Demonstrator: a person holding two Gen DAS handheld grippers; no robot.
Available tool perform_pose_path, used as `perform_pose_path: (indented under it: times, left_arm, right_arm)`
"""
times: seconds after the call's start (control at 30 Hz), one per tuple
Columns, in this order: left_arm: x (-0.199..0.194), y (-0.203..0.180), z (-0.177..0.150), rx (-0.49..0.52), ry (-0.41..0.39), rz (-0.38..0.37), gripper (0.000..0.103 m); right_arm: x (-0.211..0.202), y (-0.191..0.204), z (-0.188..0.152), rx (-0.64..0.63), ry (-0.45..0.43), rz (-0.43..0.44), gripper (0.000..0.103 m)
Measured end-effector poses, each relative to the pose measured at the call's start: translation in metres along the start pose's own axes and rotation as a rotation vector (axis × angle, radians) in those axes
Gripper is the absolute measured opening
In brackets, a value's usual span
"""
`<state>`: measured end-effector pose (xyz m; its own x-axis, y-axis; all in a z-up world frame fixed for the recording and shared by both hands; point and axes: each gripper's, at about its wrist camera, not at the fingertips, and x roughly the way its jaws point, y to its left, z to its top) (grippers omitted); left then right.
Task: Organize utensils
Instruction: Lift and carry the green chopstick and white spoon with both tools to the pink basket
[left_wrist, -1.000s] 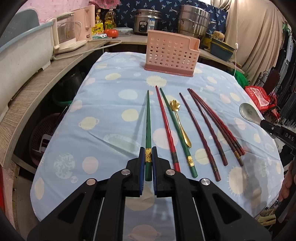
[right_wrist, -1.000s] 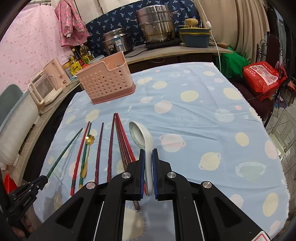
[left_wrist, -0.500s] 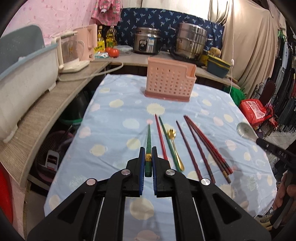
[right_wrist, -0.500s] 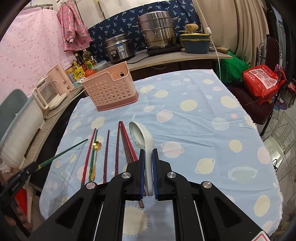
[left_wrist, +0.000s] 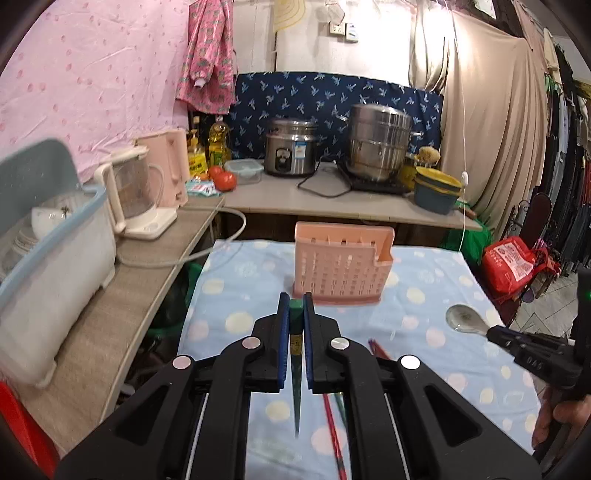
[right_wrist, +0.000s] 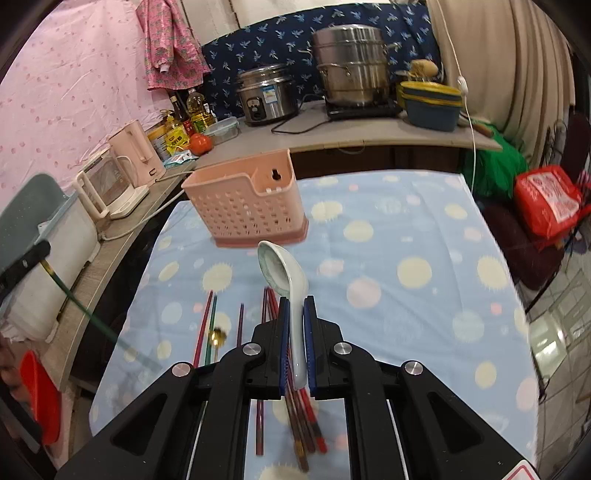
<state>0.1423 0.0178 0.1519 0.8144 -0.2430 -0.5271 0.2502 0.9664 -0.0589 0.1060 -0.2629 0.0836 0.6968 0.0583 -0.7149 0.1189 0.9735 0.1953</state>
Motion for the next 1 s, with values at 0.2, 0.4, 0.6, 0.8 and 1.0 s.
perform_pose_path:
  times: [0.2,0.4,0.6,0.8,1.0]
  left_arm:
    - [0.015,-0.005,0.069,0.019,-0.084,0.007,0.007]
    - [0.032,-0.012,0.137,0.019,-0.173,0.017,0.007]
    - [0.070,-0.019,0.181,0.004,-0.196,0.015,0.007]
    - [0.122,-0.021,0.185,-0.002,-0.149,0.023,0.007]
    - [0.144,-0.019,0.194,-0.011,-0.142,0.024,0.007]
  right_arm:
    - [0.028,0.011,0.047,-0.018,0.010,0.007,0.008]
    - [0.053,0.019,0.094,-0.040,0.008,0.006,0.008]
    - [0.090,0.027,0.131,-0.076,0.042,-0.002,0.008]
    - [0.128,0.029,0.145,-0.096,0.104,-0.013,0.008]
    - [0.150,0.022,0.148,-0.082,0.134,-0.012,0.008]
